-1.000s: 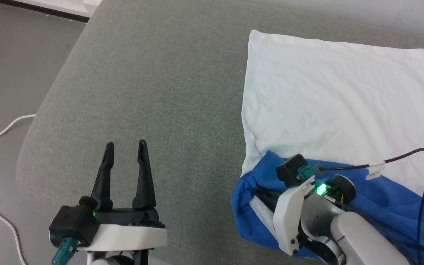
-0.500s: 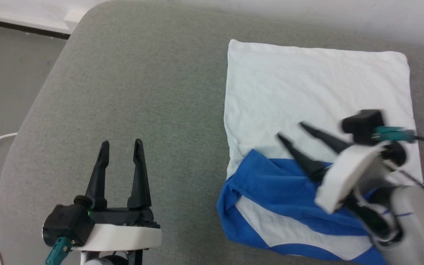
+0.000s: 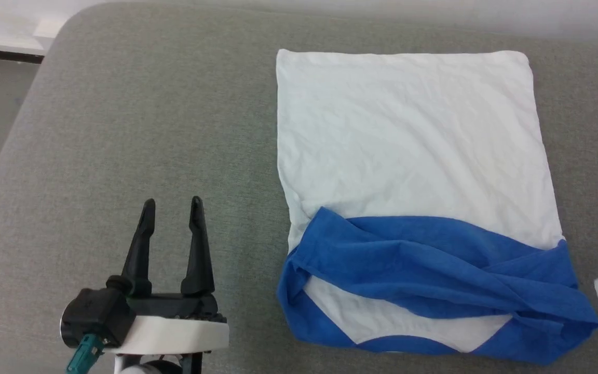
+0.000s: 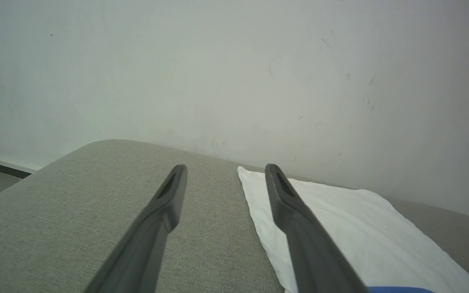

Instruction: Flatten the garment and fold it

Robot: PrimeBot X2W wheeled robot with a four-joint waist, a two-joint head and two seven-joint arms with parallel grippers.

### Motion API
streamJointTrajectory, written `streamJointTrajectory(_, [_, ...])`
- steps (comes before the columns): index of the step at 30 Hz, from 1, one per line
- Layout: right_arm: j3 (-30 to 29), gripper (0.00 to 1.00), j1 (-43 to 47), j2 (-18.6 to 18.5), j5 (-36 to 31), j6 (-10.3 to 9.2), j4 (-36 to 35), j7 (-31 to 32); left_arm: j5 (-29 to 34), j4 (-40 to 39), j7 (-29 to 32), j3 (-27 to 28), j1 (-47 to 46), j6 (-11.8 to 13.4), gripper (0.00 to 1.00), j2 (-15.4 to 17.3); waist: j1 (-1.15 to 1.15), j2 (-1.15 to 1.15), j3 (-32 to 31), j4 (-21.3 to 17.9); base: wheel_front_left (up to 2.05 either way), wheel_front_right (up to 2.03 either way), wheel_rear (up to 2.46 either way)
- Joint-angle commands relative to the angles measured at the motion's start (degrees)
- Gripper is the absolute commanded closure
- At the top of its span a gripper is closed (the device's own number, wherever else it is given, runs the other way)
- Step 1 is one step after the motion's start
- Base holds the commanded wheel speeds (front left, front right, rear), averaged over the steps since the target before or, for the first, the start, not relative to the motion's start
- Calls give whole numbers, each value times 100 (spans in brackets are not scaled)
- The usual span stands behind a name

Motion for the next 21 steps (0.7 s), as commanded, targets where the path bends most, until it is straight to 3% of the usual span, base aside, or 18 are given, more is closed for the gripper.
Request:
streamJointTrajectory(1, [-86,0,139,79,-61,-4,-44,-129,-16,29,-50,-19,-51,26,0,-23,0,0,99,-113,0,0,0])
streamJointTrajectory(10, [-188,0,299,210,32,-4,-171,-366,11,-132,277,27,-767,-78,0,168,0,0,353,-212,0,0,0])
streamJointTrajectory(16, [-114,0,65,214,-7,-4,-526,-212,68,-247,1652,45,-2384,-373,0,695,0,0,860,-194,0,0,0])
streamJointTrajectory(21, [-30,0,-204,59,51,-4,-829,-90,-92,226,3100,62,-4039,-679,0,1093,0,0,1521,-229,0,0,0])
